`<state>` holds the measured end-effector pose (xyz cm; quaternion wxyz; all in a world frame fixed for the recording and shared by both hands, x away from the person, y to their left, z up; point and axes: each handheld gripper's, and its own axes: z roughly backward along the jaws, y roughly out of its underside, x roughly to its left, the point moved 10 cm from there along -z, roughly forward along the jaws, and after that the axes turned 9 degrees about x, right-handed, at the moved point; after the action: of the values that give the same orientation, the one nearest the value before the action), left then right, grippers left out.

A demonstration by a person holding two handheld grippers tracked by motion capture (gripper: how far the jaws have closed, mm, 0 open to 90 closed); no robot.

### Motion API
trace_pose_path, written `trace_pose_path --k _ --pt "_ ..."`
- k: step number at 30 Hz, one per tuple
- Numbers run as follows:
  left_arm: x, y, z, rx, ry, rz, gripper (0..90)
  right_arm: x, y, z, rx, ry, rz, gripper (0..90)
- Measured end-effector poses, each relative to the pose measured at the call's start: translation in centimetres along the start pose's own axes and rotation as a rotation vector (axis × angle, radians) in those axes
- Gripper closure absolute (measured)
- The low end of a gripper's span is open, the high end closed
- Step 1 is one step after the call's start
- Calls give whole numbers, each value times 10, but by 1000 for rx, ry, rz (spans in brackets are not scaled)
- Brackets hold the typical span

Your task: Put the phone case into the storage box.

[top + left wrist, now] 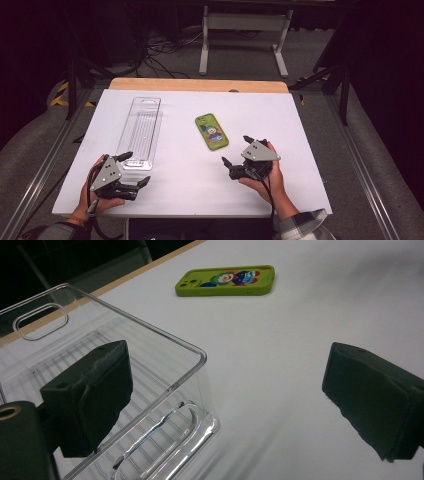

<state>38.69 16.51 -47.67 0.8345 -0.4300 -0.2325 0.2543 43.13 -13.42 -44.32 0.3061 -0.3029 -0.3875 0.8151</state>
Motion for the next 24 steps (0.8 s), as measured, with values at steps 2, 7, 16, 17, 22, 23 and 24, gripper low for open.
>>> trace_pose_path --k 2,7,16,17,22,23,24 --pt "0 0 0 2 -3 1 69 0 2 3 -4 3 2 64" --pt "2 -1 1 -2 -12 -6 69 2 10 8 -5 8 6 66" --pt "0 -1 0 -2 -5 0 68 3 17 16 -22 -2 37 67" --pt "0 -1 0 -4 -4 0 67 2 17 17 -23 7 37 68" --pt "0 -1 2 -5 -8 -4 66 0 24 21 -10 46 58 79" --pt "0 -1 1 -5 -8 -6 66 0 25 21 -10 48 55 79" --pt "0 -1 1 -5 -9 -5 65 0 26 22 -9 47 52 79"
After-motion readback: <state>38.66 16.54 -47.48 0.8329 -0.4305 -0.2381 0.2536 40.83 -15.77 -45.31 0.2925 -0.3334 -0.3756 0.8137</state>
